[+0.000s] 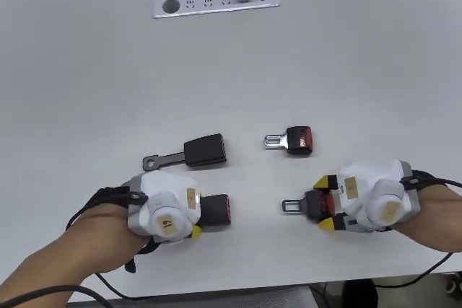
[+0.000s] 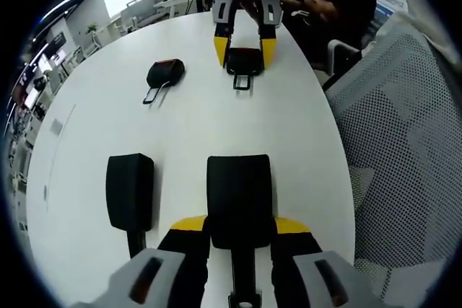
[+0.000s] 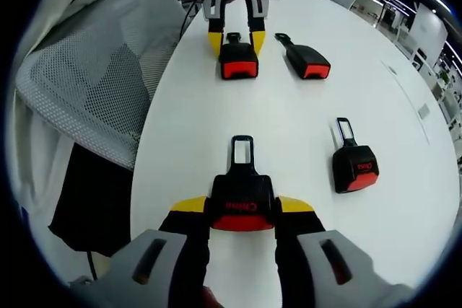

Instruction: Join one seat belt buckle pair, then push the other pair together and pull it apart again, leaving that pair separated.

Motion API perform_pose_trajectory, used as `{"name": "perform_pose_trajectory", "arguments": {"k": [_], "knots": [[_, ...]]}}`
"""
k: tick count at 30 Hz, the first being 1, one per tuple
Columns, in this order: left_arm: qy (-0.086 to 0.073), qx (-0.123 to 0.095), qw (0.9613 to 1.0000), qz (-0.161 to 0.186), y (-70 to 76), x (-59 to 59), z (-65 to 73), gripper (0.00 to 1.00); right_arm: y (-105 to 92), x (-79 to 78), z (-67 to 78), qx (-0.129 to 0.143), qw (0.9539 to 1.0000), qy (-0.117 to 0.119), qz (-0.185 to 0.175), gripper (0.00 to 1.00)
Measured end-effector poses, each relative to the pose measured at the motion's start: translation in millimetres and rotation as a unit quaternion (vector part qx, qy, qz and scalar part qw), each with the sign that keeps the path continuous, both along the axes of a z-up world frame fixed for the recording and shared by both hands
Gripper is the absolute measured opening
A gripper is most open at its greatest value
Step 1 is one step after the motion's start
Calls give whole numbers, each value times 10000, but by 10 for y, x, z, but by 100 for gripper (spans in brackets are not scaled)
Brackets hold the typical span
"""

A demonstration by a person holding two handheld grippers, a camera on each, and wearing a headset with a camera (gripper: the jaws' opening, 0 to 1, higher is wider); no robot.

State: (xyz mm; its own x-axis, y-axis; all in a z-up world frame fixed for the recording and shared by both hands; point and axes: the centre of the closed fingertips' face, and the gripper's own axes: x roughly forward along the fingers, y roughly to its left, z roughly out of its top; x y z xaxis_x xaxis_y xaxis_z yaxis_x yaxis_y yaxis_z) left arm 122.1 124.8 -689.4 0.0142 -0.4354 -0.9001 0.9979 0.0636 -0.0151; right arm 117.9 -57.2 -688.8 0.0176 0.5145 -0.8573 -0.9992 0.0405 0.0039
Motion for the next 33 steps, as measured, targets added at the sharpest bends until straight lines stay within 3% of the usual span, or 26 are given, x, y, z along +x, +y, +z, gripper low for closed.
{"name": "perform_pose_trajectory", "arguments": {"k": [10,19,33], "knots": [[-2,-69,10000,-24,21,16,-31,34,182,-29,-4,151,9997,-38,-168,33],[4,-33,10000,-54,20,21,-41,34,498,-14,-19,432,9984,-37,-363,33],[9,12,10000,-18,3,6,-14,34,896,-40,28,589,9977,-26,-341,33]]}}
